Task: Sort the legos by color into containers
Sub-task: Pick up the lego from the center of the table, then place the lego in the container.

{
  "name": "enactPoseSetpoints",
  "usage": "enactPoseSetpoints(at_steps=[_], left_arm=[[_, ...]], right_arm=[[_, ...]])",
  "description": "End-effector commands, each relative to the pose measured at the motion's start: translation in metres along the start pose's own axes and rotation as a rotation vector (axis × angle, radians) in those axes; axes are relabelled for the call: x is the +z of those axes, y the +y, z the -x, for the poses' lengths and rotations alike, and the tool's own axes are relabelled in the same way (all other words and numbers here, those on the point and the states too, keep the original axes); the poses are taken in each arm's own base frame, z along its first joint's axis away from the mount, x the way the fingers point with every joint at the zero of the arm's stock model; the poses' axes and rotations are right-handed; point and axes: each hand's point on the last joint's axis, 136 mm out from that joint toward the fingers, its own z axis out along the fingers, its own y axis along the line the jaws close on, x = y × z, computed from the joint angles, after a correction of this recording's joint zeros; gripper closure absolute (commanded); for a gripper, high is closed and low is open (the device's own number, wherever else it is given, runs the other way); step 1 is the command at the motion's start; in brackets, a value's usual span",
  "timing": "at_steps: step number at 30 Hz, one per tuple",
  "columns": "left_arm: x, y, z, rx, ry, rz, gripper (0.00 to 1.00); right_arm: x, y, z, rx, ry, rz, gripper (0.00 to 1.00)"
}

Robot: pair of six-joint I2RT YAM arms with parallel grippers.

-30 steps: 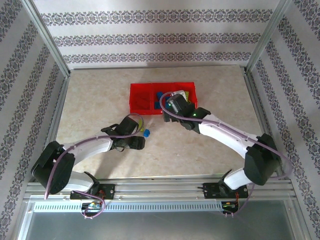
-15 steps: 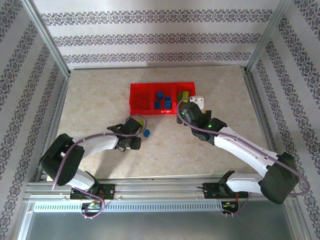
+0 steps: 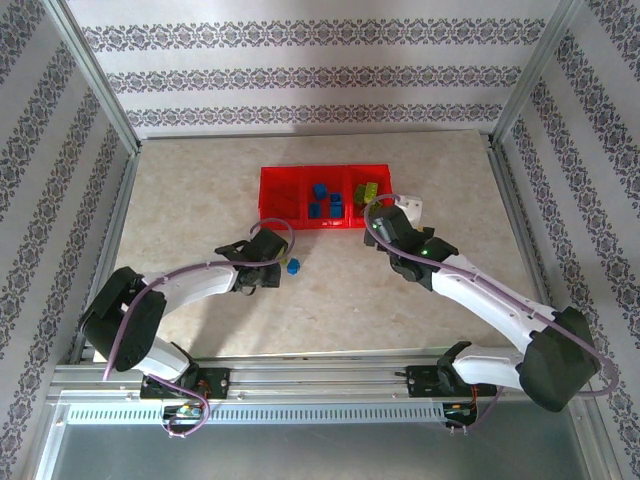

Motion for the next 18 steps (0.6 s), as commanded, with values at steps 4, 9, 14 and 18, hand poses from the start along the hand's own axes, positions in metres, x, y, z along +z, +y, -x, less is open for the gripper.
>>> enactPoseSetpoints(at_steps=[4, 9, 14, 18], left_arm=[[-0.036, -0.037, 0.091, -0.014, -0.265, -0.071, 0.81], [-0.035, -0.068, 0.134, 0.05, -0.287, -0.092, 0.81], [-0.025, -0.096, 0.161, 0.086, -0.284, -0.136, 0.79], [-0.014, -0.115, 0.176, 0.129, -0.279, -0.159, 0.77]], right_arm=[[0.001, -0.007, -0.001, 0.077, 0.0, 0.017, 0.02], [-0.001, -0.013, 0.0, 0.088, -0.01, 0.008, 0.02], [-0.004, -0.021, -0.003, 0.107, -0.022, -0.005, 0.02], [-0.007, -0.026, -0.002, 0.112, -0.032, -0.005, 0.02]])
